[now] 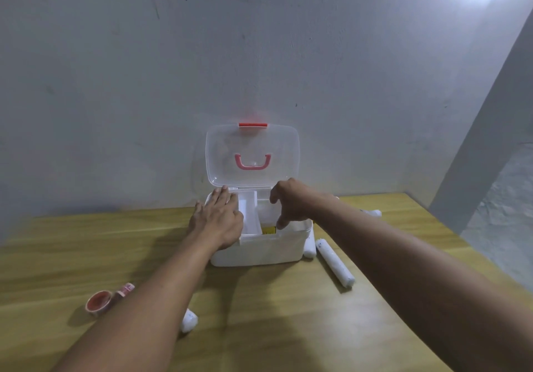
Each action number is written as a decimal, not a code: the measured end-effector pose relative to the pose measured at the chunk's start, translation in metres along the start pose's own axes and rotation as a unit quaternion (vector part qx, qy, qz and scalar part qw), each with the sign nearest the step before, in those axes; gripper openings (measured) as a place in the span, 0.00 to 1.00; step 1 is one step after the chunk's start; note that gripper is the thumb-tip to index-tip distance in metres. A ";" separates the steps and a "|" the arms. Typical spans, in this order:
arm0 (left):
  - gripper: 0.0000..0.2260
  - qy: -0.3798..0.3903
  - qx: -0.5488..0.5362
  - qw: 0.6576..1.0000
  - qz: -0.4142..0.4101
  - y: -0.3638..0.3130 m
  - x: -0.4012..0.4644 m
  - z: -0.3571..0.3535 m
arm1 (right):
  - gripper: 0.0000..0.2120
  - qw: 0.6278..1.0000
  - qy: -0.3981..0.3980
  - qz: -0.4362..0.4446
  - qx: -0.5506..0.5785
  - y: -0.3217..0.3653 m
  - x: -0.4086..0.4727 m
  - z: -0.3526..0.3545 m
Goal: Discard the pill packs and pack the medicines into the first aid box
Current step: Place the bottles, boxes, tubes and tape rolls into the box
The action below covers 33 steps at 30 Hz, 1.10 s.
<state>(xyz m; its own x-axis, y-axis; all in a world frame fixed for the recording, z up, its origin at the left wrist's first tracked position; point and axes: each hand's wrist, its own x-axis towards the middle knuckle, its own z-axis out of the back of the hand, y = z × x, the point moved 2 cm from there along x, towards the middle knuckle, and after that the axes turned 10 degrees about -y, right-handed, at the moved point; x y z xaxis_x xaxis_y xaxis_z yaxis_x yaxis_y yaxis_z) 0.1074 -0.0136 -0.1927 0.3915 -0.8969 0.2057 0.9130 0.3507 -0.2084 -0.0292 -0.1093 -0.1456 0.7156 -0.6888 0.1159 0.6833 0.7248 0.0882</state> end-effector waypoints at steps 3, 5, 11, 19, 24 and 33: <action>0.24 0.005 0.009 1.000 -0.003 0.000 0.000 0.000 | 0.30 0.997 -0.026 -0.039 0.056 -0.007 -0.002 -0.004; 0.24 0.008 0.014 1.000 -0.005 0.000 0.000 -0.001 | 0.23 0.993 -0.041 -0.079 0.072 -0.014 -0.002 -0.005; 0.24 0.014 0.021 1.000 -0.004 -0.001 0.000 -0.001 | 0.22 0.981 0.027 -0.145 0.126 -0.011 -0.004 -0.012; 0.24 0.016 0.021 1.000 0.003 -0.001 0.002 -0.001 | 0.25 0.953 0.024 -0.161 0.257 -0.009 0.007 -0.028; 0.24 0.018 0.024 1.000 0.003 -0.001 0.000 0.000 | 0.25 0.920 0.039 -0.184 0.344 -0.012 -0.001 -0.024; 0.24 0.024 0.031 0.999 0.007 -0.001 0.001 -0.001 | 0.07 0.890 -0.156 -0.327 0.275 -0.106 -0.024 0.024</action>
<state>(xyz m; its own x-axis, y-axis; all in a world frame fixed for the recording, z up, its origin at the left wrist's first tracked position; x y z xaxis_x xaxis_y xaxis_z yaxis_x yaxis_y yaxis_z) 0.1065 -0.0151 -0.1933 0.3992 -0.9033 0.1572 0.9137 0.3776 -0.1502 -0.1223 -0.1687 -0.1345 0.0562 -0.9908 0.1228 0.7030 0.1266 0.6998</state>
